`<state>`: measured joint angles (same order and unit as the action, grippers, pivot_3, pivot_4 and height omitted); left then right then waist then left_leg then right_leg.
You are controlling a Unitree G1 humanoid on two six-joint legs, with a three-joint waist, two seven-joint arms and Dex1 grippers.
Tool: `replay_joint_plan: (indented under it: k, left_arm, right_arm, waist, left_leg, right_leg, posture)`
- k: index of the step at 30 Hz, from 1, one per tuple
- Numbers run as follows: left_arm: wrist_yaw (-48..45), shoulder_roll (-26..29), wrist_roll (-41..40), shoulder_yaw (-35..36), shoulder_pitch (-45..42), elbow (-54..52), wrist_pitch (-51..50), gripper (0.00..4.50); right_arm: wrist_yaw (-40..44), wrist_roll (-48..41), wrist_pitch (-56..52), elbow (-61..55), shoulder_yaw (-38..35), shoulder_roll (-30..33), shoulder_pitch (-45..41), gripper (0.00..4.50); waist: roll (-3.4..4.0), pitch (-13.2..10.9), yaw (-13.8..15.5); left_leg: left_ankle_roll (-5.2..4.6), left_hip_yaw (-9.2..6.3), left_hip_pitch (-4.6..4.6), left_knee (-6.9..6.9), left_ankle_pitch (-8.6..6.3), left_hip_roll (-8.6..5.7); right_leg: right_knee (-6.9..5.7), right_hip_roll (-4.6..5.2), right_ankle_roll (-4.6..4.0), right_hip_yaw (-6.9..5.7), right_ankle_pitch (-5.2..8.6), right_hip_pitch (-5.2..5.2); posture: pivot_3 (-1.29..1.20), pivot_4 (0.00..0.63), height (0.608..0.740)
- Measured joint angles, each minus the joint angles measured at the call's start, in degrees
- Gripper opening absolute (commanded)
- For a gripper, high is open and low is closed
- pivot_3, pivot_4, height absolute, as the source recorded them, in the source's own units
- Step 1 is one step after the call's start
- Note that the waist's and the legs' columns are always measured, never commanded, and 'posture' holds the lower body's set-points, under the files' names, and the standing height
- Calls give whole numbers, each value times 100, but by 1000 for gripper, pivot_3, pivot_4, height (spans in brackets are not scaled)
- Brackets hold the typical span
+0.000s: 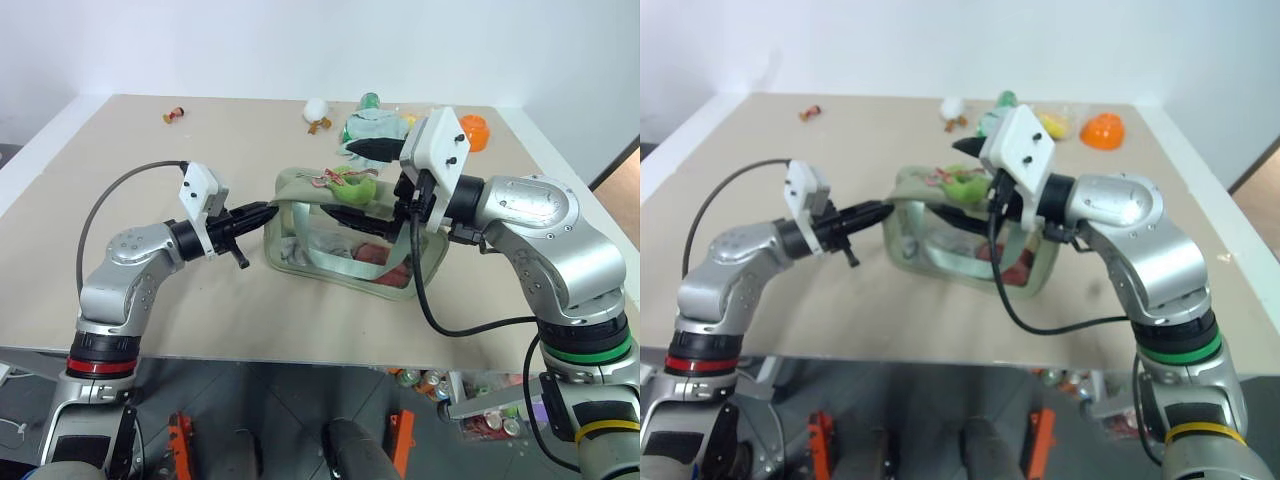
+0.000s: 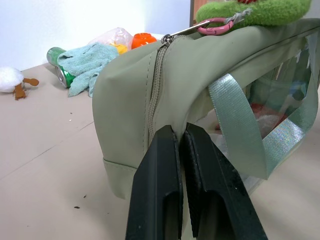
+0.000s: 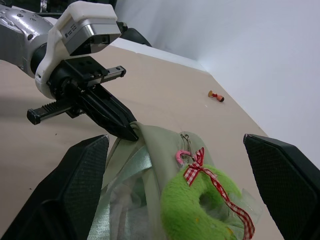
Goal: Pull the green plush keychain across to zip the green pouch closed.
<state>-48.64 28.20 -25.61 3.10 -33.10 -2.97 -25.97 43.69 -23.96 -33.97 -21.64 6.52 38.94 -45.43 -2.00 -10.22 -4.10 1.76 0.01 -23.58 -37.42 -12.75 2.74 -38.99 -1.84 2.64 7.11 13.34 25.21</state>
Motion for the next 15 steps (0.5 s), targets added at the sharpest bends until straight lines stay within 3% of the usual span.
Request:
replay_joint_plan:
  k: [2,3,15]
  left_arm:
    - [32,-1,-15,0,17,-22,-22,0]
    - [47,-2,-19,0,24,-34,-24,0]
    - [71,-1,-28,-1,40,-36,-26,0]
  right_arm:
    - [21,70,28,47,6,0,89,4478]
    - [28,88,30,72,8,0,119,4235]
    - [197,379,232,308,6,7,418,217]
  waist:
    - [0,0,-2]
    - [0,0,-4]
    - [0,0,-6]
  left_leg:
    - [0,-1,1,-1,0,0]
    - [0,0,1,-1,0,0]
    - [0,-1,2,-1,0,0]
  right_leg:
    - [0,0,0,-1,0,-1]
    - [0,0,0,0,0,-1]
    - [0,-1,0,-1,-1,-1]
  posture:
    - [0,150,738]
    - [0,150,738]
    - [0,150,738]
